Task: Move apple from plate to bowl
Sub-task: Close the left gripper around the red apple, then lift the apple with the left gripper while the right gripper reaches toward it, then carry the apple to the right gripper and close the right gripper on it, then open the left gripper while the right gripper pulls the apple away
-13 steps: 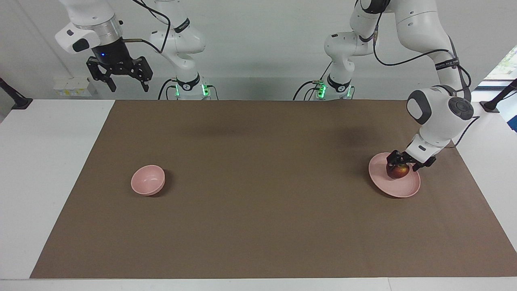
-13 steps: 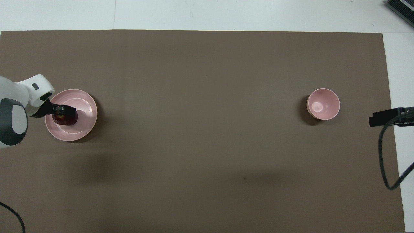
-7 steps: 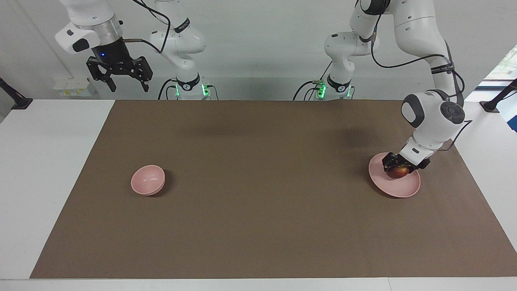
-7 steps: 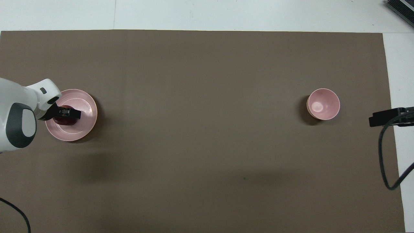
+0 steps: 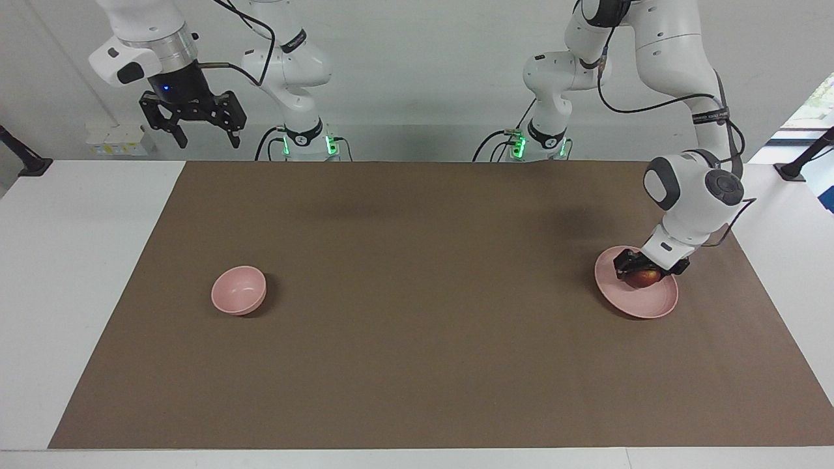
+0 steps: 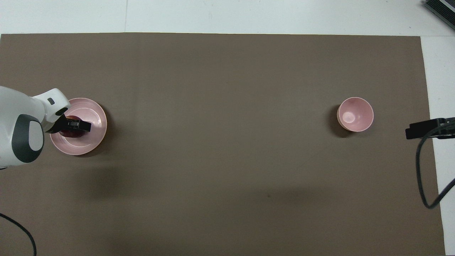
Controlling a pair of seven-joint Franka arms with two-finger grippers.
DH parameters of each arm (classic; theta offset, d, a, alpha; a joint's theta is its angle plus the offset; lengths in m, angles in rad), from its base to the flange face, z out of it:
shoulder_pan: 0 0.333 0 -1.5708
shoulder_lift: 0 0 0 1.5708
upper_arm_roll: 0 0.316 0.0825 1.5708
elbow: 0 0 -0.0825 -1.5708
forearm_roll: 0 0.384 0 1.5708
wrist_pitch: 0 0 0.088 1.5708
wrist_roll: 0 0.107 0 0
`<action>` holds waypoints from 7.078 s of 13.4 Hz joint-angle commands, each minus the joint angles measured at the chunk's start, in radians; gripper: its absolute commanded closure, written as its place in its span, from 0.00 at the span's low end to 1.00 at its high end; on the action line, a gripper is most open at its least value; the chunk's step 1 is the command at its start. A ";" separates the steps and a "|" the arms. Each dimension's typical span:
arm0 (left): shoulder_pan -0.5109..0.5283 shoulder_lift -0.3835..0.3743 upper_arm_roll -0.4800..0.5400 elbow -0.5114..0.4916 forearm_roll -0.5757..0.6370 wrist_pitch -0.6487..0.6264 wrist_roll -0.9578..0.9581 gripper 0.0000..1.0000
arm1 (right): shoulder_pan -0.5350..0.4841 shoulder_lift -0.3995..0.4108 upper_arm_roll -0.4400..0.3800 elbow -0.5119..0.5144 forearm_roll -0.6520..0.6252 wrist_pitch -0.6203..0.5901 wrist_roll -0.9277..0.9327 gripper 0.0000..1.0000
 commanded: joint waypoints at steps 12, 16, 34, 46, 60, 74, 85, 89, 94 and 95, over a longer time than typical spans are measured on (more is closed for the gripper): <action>-0.011 0.001 0.012 -0.008 -0.009 0.030 -0.022 0.84 | -0.007 -0.018 0.002 -0.014 0.003 0.000 0.002 0.00; -0.031 0.002 0.012 0.022 -0.009 0.012 -0.028 1.00 | 0.005 -0.024 0.008 -0.017 0.002 -0.014 -0.001 0.00; -0.217 0.007 -0.009 0.329 -0.417 -0.323 -0.608 1.00 | -0.011 -0.052 0.007 -0.122 0.144 -0.014 0.001 0.00; -0.221 -0.004 -0.152 0.340 -1.053 -0.550 -1.197 1.00 | -0.037 -0.084 -0.004 -0.266 0.572 0.010 0.008 0.00; -0.224 -0.025 -0.474 0.299 -1.618 -0.368 -1.424 1.00 | -0.007 -0.138 0.007 -0.475 1.120 0.274 0.266 0.00; -0.238 -0.042 -0.614 0.263 -1.770 -0.174 -1.516 1.00 | 0.034 -0.138 0.016 -0.473 1.137 0.277 0.320 0.00; -0.240 -0.045 -0.620 0.262 -1.769 -0.191 -1.516 1.00 | 0.034 -0.125 0.016 -0.456 1.080 0.242 0.386 1.00; -0.224 -0.079 -0.620 0.254 -1.750 -0.159 -1.515 0.00 | 0.031 -0.125 0.016 -0.456 1.069 0.242 0.363 1.00; -0.217 -0.090 -0.614 0.248 -1.611 0.014 -1.512 0.00 | -0.042 -0.122 0.013 -0.448 0.967 0.170 0.230 1.00; -0.192 -0.085 -0.614 0.248 -1.560 0.011 -1.509 0.00 | -0.078 -0.116 0.011 -0.436 0.942 0.146 0.182 1.00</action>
